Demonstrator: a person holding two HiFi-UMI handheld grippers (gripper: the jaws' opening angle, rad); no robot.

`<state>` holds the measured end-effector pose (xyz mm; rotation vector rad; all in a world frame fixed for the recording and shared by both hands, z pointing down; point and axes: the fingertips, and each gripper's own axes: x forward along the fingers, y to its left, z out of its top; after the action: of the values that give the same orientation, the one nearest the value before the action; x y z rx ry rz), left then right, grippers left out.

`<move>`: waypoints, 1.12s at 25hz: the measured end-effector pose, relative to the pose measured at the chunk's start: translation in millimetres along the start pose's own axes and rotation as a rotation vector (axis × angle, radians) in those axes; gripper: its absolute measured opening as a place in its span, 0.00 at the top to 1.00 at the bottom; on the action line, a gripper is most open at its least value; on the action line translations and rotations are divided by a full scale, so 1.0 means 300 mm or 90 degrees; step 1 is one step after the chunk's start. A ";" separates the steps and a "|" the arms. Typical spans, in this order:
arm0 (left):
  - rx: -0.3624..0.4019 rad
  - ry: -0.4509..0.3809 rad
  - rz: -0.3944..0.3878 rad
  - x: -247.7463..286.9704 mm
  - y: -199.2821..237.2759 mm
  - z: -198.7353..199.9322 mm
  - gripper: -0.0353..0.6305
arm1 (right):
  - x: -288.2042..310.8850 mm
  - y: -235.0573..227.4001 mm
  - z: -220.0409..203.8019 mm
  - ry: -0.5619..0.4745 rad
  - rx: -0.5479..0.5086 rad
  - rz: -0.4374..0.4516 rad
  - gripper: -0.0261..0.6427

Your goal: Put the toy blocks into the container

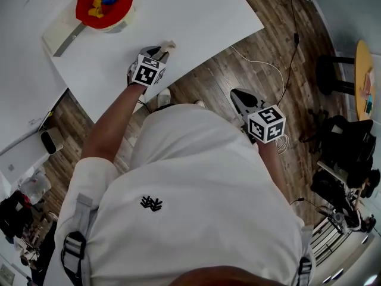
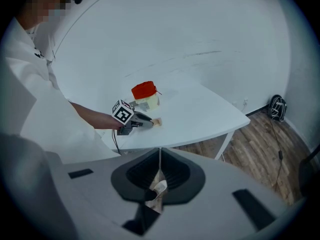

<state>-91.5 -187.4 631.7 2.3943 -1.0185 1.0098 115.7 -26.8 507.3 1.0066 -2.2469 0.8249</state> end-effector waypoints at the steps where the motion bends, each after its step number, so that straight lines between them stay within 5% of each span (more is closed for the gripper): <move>1: 0.001 -0.006 -0.003 -0.015 -0.002 0.012 0.75 | 0.002 0.003 0.003 0.000 0.000 0.001 0.94; 15: -0.013 -0.047 -0.036 -0.289 0.051 0.140 0.75 | 0.119 0.077 0.080 0.005 -0.028 0.038 0.94; 28: 0.016 -0.083 -0.028 -0.539 0.244 0.316 0.75 | 0.197 0.139 0.123 -0.003 -0.021 0.040 0.94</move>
<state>-178.8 -211.2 451.9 2.5197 -0.9973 0.8662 40.7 -58.0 509.8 0.9285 -2.2991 0.8094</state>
